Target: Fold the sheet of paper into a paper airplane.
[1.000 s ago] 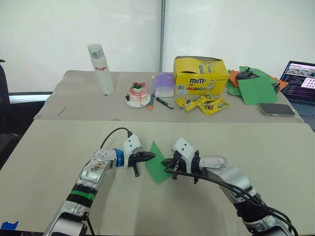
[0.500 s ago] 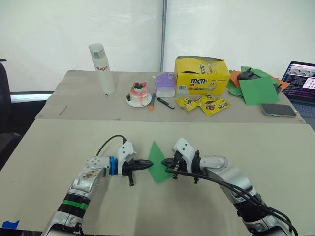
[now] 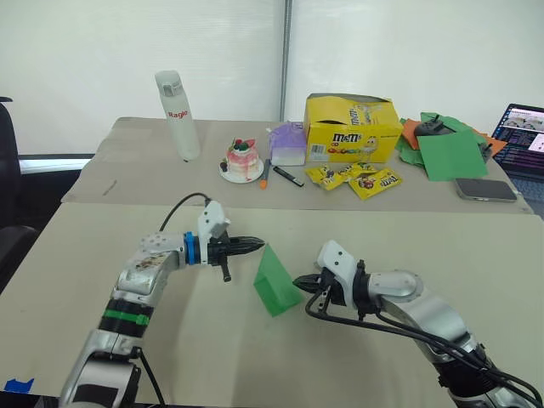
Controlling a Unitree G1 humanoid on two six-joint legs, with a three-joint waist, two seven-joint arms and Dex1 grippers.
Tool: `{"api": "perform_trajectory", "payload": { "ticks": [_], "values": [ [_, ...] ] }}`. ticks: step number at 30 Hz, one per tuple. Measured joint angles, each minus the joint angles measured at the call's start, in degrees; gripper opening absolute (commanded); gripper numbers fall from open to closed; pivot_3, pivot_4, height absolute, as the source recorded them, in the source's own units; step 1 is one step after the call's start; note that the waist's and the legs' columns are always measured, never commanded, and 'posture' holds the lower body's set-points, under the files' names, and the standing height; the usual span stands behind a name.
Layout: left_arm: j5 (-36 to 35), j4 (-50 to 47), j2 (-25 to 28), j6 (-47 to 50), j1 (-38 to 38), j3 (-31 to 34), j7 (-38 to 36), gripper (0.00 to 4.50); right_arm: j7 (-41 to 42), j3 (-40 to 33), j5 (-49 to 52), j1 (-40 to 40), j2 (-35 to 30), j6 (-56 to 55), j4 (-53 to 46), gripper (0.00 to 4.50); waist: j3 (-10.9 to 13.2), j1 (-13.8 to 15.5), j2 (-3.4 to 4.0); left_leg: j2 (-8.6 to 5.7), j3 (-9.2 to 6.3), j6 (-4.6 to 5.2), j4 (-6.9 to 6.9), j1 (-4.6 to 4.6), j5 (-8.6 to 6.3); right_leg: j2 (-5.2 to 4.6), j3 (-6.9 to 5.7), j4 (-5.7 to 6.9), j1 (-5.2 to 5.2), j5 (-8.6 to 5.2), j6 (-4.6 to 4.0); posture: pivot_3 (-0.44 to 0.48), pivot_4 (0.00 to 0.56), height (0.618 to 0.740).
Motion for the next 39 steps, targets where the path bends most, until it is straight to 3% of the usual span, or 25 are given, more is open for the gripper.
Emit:
{"api": "perform_trajectory", "payload": {
  "ticks": [1, 3, 7, 10, 15, 26, 35, 36, 39],
  "values": [
    [0.59, 0.52, 0.22, -1.2, -0.23, -0.42, -0.47, 0.93, 0.0, -0.12, 0.1, 0.0, -0.07, 0.19, -0.18, 0.0, 0.0, 0.0, 0.01, 0.0, 0.0, 0.0, -0.01, 0.01, 0.0, 0.0, 0.01, 0.0, 0.0, 0.0, 0.0, 0.0, 0.15, 0.738],
    [3.37, 5.39, 0.28, -9.54, -2.22, -2.36, -4.59, 1.66, -0.23, -1.43, 0.83, 0.03, -0.59, 1.93, -2.23, 0.0, 0.03, 0.07, 0.04, 0.05, 0.0, 0.0, -0.01, -0.13, 0.0, 0.01, -0.01, -0.03, -0.09, 0.01, -0.02, 0.0, 0.15, 0.738],
    [2.67, 9.92, -1.05, -11.23, -6.3, -1.85, -7.94, 3.05, -1.57, -3.97, 2.85, 0.02, -0.54, 5.15, -5.85, 0.0, 0.05, 0.5, 0.04, 0.02, 0.01, 0.01, 0.08, -0.18, 0.0, 0.04, -0.03, -0.01, -0.07, 0.01, -0.01, 0.0, 0.15, 0.738],
    [2.57, 10.95, -1.09, -13.47, -7.48, -1.38, -10.59, 3.05, -2.28, -6.27, 5.07, 0.16, -0.91, 8.17, -8.72, 0.0, 0.05, 0.46, 0.04, 0.02, 0.03, 0.01, 0.08, -0.16, 0.0, 0.1, -0.02, 0.0, -0.07, 0.01, -0.01, 0.0, 0.15, 0.738],
    [7.73, 18.0, 0.36, -26.86, -7.73, -3.83, -13.38, 3.05, -3.36, -7.63, 7.34, 0.73, -1.81, 10.76, -10.75, 0.0, 0.05, 0.34, 0.05, 0.03, 0.05, 0.02, 0.08, -0.12, 0.01, 0.18, -0.03, 0.04, -0.07, 0.01, -0.01, 0.0, 0.15, 0.738],
    [12.64, 29.17, -3.89, -40.53, -13.98, -6.18, -13.6, 3.05, -5.03, -7.96, 10.39, 0.72, -2.32, 13.25, -11.92, 0.0, 0.05, 0.86, 0.03, -0.06, 0.05, 0.03, 0.18, -0.17, 0.01, 0.19, -0.06, 0.05, -0.05, 0.01, 0.01, 0.0, 0.15, 0.738],
    [18.78, 37.66, -6.83, -47.8, -18.21, -8.36, -8.78, 0.26, -6.69, -7.94, 10.89, 0.67, -2.3, 13.25, -11.91, 0.0, 0.05, 0.8, 0.03, -0.07, 0.05, 0.03, 0.18, -0.17, 0.01, 0.21, -0.05, 0.07, -0.05, 0.0, 0.02, 0.0, 0.15, 0.738],
    [18.79, 37.69, -6.95, -47.79, -18.23, -8.38, -8.78, 0.03, -7.04, -7.94, 10.91, 0.68, -2.3, 13.25, -11.91, 0.0, 0.05, 0.78, 0.03, -0.06, 0.05, 0.03, 0.18, -0.17, 0.01, 0.21, -0.06, 0.07, -0.05, 0.0, 0.01, 0.0, 0.15, 0.738],
    [18.76, 36.6, -6.94, -45.89, -18.17, -8.39, -8.87, 0.03, -7.5, -7.94, 10.98, 0.7, -2.3, 13.25, -11.91, 0.0, 0.05, 0.69, 0.03, -0.07, 0.05, 0.03, 0.18, -0.17, 0.01, 0.21, -0.05, 0.09, -0.05, 0.0, 0.01, 0.0, 0.15, 0.738]
  ]
}}
